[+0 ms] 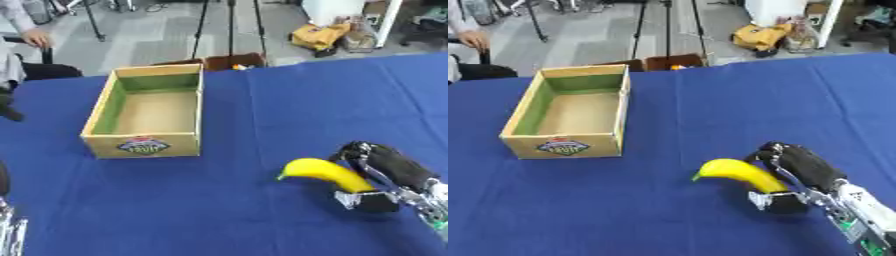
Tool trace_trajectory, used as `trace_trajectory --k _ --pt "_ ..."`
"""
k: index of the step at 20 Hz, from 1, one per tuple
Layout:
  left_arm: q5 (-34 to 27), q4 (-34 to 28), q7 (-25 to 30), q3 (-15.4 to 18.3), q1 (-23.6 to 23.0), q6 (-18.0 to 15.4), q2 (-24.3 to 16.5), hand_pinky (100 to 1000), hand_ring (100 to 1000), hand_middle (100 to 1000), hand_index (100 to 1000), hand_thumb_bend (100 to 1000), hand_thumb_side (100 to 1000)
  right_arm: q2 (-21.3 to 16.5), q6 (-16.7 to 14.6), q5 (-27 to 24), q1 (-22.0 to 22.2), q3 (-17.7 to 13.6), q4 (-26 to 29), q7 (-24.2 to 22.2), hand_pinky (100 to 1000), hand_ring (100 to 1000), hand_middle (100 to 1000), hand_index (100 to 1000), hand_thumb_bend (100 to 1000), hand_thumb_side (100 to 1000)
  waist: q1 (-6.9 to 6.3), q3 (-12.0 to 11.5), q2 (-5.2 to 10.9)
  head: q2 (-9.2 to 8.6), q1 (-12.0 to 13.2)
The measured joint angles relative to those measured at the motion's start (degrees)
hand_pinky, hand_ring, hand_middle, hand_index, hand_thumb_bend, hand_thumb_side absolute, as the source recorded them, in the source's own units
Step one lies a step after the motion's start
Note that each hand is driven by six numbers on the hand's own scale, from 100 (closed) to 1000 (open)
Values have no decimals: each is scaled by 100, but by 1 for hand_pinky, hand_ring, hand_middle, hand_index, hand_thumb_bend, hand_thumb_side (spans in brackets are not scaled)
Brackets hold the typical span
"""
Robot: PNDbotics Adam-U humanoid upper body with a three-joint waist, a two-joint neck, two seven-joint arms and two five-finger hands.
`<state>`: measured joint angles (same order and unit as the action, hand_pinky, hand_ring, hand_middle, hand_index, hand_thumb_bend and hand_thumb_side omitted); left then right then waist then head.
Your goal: Pick up objects on the table and place them in the box.
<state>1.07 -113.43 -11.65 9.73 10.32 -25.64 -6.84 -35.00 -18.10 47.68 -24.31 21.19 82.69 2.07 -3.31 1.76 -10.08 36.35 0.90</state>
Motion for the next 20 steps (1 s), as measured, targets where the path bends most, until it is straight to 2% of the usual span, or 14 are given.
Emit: trace_trajectory --k 9,13,20 --pt "1 0 12 0 -19 15 24 363 502 567 774 100 835 1 39 134 -679 67 -40 -23 442 712 205 697 100 623 1 3 0 -14 -3" --pt "1 0 20 0 -22 22 25 363 502 567 774 100 836 30 46 121 -1098 154 -124 -172 438 707 204 693 100 631 9 -14 -1 -15 -8" --pt "1 0 24 -2 -29 27 26 361 502 567 774 100 835 302 54 38 -1935 330 -430 -556 437 706 201 691 100 628 25 -92 -1 -44 -52"
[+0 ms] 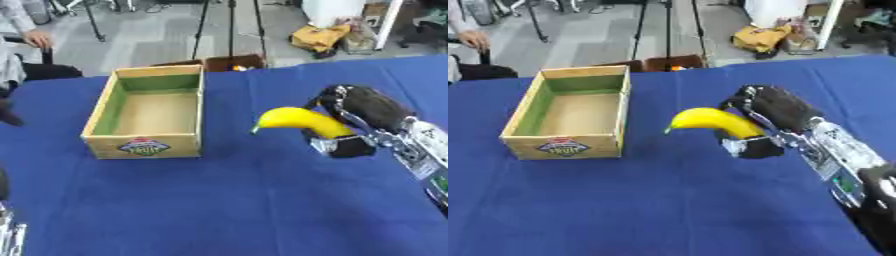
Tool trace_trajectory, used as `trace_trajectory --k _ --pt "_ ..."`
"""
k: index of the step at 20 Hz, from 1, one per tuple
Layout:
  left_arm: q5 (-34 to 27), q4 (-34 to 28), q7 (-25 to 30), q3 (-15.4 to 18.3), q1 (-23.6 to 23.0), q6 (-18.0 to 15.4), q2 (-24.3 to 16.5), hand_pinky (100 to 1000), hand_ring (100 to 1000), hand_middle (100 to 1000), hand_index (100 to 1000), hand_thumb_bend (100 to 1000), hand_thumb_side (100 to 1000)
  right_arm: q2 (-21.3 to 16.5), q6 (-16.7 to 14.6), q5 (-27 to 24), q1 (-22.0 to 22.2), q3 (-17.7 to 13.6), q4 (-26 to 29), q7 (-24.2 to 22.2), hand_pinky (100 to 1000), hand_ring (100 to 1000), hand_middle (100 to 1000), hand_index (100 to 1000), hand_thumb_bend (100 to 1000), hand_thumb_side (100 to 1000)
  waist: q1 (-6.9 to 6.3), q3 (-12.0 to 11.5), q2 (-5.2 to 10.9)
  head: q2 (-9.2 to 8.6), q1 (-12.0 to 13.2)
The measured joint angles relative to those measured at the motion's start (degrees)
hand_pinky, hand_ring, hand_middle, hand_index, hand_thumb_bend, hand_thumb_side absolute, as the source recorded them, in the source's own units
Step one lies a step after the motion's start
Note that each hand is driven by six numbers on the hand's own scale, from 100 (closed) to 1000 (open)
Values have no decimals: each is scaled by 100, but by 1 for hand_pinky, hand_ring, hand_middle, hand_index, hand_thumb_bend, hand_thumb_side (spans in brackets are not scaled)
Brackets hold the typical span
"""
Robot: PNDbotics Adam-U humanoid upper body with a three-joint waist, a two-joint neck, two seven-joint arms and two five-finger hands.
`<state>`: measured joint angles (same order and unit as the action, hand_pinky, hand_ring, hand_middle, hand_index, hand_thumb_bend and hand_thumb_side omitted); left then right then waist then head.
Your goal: Pick up objects on the table and place them in the box.
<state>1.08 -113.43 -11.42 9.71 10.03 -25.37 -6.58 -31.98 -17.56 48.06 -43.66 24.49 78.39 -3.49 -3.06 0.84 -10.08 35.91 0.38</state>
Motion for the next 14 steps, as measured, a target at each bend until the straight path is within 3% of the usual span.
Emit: trace_trajectory --k 14 --pt "-10 0 33 -36 6 21 48 360 501 568 774 100 835 708 246 -185 -1023 72 -708 -374 433 707 199 690 100 616 50 -265 -79 -175 -133"
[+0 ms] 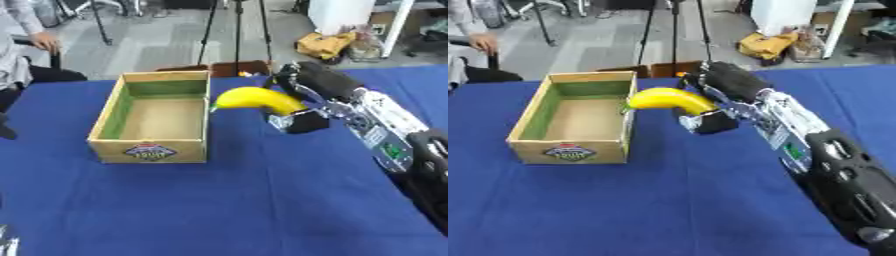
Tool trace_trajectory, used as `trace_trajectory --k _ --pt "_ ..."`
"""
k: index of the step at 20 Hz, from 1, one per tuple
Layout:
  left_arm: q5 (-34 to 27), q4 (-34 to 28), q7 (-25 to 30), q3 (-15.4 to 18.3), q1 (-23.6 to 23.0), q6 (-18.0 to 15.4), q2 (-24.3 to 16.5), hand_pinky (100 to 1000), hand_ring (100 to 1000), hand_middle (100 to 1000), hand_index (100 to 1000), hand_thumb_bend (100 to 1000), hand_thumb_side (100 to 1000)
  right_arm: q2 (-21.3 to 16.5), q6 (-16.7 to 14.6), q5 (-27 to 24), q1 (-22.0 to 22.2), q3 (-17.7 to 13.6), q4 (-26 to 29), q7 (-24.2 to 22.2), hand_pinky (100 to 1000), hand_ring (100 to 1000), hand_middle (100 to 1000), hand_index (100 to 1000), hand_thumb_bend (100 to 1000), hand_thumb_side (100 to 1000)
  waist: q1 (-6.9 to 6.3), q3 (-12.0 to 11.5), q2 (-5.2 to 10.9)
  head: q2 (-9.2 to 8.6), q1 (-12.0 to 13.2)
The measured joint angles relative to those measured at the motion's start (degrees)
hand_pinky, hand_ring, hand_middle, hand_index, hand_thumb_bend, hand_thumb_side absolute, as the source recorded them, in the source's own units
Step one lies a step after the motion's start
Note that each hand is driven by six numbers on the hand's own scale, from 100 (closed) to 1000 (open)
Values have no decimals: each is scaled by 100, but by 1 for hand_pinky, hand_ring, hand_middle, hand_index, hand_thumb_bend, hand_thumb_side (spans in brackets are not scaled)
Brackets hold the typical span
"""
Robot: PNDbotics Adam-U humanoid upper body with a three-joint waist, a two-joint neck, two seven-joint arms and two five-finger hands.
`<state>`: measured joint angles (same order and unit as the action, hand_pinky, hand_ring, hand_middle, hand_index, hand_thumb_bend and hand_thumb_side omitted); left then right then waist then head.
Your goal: Pick up objects on the table and place them in the box.
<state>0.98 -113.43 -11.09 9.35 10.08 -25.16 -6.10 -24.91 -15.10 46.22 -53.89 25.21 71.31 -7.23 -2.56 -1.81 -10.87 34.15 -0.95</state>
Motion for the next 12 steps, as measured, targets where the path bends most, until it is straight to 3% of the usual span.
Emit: trace_trajectory --k 12 --pt "-45 0 60 -36 12 5 4 356 499 568 773 100 834 491 213 44 -645 -228 -395 -76 433 706 203 688 100 621 7 -173 -74 -107 -164"
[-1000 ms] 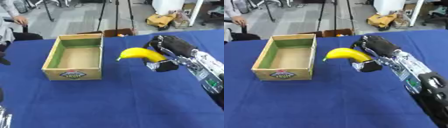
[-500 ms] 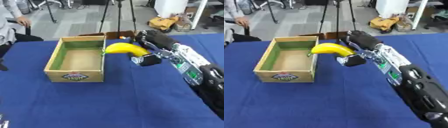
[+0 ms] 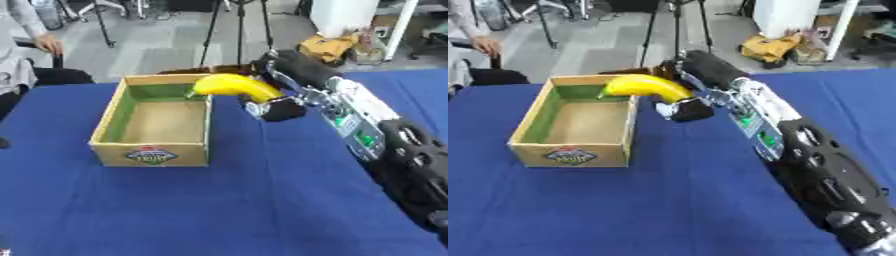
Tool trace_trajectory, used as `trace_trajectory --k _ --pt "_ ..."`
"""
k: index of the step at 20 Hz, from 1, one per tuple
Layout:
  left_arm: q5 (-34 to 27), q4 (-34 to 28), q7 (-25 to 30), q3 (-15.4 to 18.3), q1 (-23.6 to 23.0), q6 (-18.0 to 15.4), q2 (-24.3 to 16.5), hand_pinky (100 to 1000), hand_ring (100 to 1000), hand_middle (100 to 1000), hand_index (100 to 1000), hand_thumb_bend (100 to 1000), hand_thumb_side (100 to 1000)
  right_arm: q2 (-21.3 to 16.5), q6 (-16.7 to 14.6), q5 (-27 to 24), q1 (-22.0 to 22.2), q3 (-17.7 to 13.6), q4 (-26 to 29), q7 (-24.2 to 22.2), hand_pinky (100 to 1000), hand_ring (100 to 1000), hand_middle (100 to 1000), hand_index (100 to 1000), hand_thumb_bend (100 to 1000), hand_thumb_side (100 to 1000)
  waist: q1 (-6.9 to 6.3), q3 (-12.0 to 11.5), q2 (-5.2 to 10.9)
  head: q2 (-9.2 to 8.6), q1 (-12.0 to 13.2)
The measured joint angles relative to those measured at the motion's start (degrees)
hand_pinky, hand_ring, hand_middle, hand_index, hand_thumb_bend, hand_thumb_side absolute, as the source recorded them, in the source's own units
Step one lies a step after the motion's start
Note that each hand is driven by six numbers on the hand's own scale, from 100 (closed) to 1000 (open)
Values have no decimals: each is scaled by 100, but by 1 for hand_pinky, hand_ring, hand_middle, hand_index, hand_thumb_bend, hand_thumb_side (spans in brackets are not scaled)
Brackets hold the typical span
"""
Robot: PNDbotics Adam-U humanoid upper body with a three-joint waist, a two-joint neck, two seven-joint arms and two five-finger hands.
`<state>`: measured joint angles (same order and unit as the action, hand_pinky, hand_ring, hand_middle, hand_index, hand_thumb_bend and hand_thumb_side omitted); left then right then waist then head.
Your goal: Pick up objects on the table and place them in the box.
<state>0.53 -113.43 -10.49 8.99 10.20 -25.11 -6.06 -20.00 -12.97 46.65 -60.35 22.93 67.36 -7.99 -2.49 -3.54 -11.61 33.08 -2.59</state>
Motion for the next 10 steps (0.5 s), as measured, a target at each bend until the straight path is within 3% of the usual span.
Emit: trace_trajectory --k 10 --pt "-32 0 54 -32 43 10 49 355 499 569 773 100 834 719 -4 441 -598 -322 -953 60 434 708 255 690 100 614 30 -152 -72 -92 -173"
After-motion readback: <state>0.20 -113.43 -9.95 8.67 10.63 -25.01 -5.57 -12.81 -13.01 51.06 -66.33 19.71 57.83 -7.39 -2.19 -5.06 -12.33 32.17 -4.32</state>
